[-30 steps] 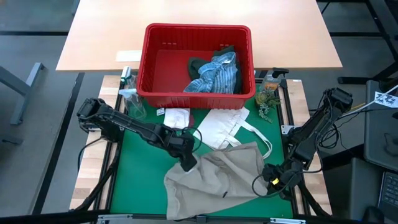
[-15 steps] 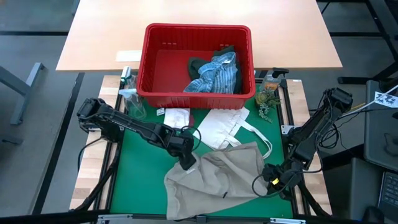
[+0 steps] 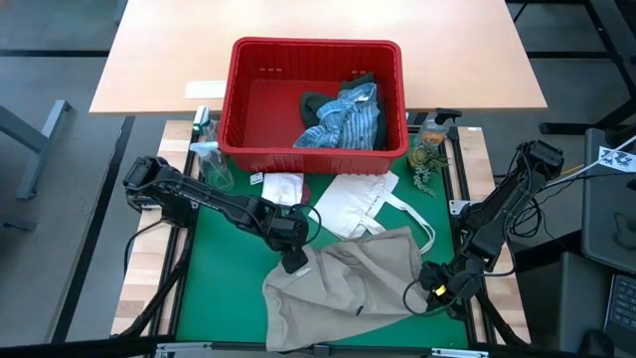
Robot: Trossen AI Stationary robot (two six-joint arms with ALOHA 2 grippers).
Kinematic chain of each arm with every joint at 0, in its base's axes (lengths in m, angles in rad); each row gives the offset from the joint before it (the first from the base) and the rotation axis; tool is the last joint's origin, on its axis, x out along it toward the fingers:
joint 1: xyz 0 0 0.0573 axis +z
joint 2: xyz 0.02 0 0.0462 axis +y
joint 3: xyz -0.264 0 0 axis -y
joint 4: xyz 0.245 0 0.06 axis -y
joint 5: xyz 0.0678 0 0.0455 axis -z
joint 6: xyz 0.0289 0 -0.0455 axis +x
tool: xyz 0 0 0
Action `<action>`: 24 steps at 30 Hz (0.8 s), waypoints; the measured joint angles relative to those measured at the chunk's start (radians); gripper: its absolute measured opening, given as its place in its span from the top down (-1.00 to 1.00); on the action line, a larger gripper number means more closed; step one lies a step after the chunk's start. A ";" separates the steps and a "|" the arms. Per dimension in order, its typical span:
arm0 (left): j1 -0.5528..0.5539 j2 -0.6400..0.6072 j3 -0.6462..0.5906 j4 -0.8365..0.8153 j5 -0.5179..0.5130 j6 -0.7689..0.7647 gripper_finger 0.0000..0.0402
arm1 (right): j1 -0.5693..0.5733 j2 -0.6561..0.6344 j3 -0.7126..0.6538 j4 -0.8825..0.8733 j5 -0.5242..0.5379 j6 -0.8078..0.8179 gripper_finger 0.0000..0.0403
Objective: Fold Laundry from Bin
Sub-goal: Fold the gray shorts
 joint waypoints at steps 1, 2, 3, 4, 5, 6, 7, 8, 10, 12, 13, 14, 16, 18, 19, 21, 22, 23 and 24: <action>0.006 0.000 0.000 0.000 0.000 0.009 0.36 | 0.000 0.000 0.000 0.000 0.000 0.000 0.97; 0.013 0.000 0.000 0.000 0.000 0.018 0.36 | 0.000 0.000 0.000 0.000 0.000 0.000 0.97; 0.020 0.000 0.000 0.000 0.001 0.024 0.36 | 0.000 0.000 0.000 0.000 0.000 0.000 0.97; 0.029 0.000 0.000 0.000 0.005 0.029 0.36 | 0.000 0.000 0.000 0.000 0.000 0.000 0.97; 0.036 0.000 0.000 0.000 0.007 0.035 0.36 | 0.000 0.000 0.000 0.000 0.000 0.000 0.97; 0.044 0.000 0.000 0.000 0.008 0.045 0.36 | 0.000 0.000 0.000 0.000 0.000 0.000 0.97; 0.052 0.000 0.000 0.001 0.009 0.055 0.36 | 0.000 0.000 0.000 0.000 0.001 0.000 0.97; 0.059 0.000 0.000 0.006 0.016 0.061 0.36 | 0.000 0.000 0.000 0.000 0.001 0.000 0.97; 0.071 0.000 0.000 0.037 0.057 0.074 0.36 | 0.000 0.000 0.000 0.000 0.001 0.000 0.97; 0.075 0.000 0.000 0.080 0.108 0.083 0.36 | 0.000 0.000 0.000 0.000 0.001 0.000 0.97; 0.075 0.000 -0.004 0.109 0.131 0.083 0.36 | 0.000 0.000 0.000 0.000 0.001 0.000 0.97; 0.074 -0.001 -0.014 0.144 0.152 0.083 0.36 | 0.000 0.000 0.000 0.000 0.001 -0.001 0.97; 0.068 -0.001 -0.039 0.213 0.201 0.077 0.36 | 0.000 0.000 0.000 0.000 0.001 -0.002 0.97; 0.060 -0.001 -0.064 0.261 0.243 0.049 0.36 | 0.000 0.000 0.000 0.000 0.001 -0.002 0.97; 0.055 -0.001 -0.077 0.279 0.252 0.030 0.36 | 0.000 0.000 0.000 0.000 0.001 -0.003 0.97; 0.044 -0.002 -0.108 0.286 0.242 -0.011 0.36 | 0.000 0.000 0.000 0.000 0.001 -0.003 0.97; 0.038 -0.001 -0.121 0.281 0.219 -0.033 0.36 | 0.000 0.000 0.000 0.000 0.002 -0.003 0.97; 0.031 0.000 -0.130 0.278 0.192 -0.050 0.36 | 0.000 0.000 0.000 0.000 0.001 -0.003 0.97; 0.026 0.000 -0.136 0.285 0.175 -0.054 0.36 | 0.000 0.000 0.000 0.000 0.001 -0.003 0.97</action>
